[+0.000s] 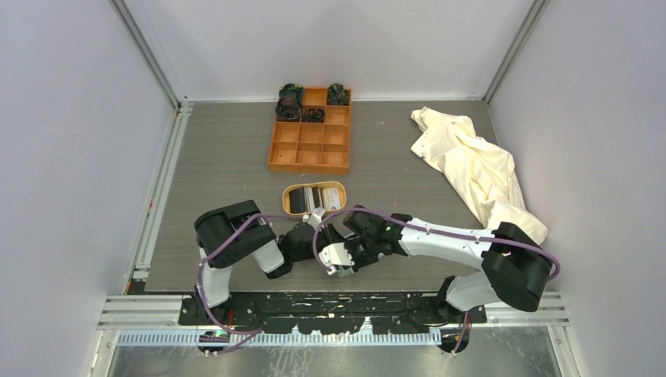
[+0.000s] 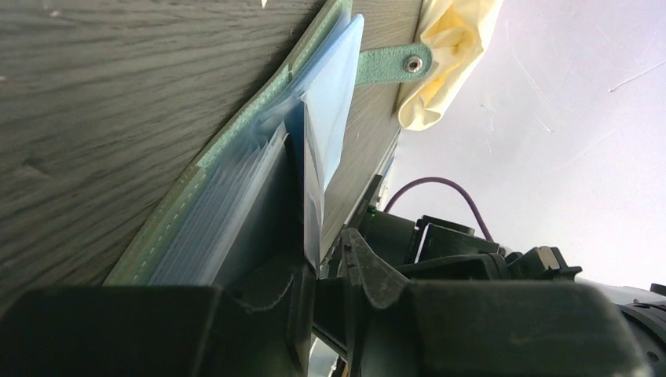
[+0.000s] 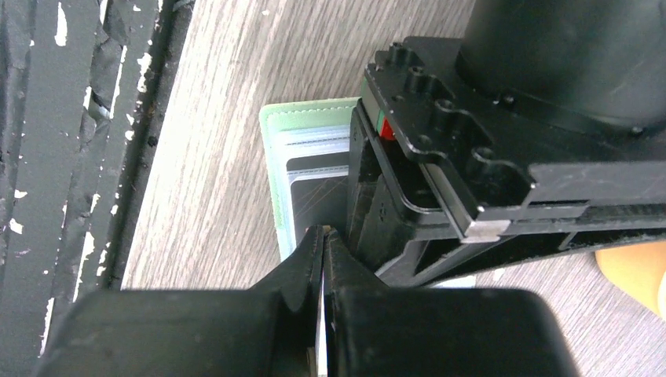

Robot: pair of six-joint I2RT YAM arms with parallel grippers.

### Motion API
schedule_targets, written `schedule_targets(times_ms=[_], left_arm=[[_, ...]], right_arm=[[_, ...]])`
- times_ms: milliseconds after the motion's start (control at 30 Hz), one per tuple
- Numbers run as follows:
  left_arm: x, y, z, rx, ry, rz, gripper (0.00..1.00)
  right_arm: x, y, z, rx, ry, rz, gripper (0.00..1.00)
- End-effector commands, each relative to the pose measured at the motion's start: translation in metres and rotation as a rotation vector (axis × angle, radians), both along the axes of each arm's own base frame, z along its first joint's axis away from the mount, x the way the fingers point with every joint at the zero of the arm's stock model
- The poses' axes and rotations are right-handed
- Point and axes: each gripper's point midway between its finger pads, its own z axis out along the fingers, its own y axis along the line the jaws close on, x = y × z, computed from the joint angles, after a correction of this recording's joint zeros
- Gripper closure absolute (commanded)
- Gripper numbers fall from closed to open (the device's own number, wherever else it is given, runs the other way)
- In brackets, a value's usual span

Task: Put the credit cards into the card holder
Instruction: Insert the credit card into the card holder.

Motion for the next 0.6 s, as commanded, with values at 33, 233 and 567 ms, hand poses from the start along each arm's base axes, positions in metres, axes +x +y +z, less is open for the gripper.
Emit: schedule_targets(times_ms=[33, 233, 567], left_arm=[[-0.015, 0.021, -0.046, 0.18, 0.057, -0.037, 0.79], [-0.016, 0.025, -0.045, 0.193, 0.054, -0.035, 0.78], [-0.017, 0.032, -0.042, 0.22, 0.04, -0.036, 0.75]], right_arm=[[0.018, -0.005, 0.008, -0.004, -0.059, -0.025, 0.98], [0.025, -0.009, 0.005, -0.017, -0.065, -0.056, 0.98], [0.037, -0.011, 0.007, -0.011, -0.083, -0.126, 0.98]])
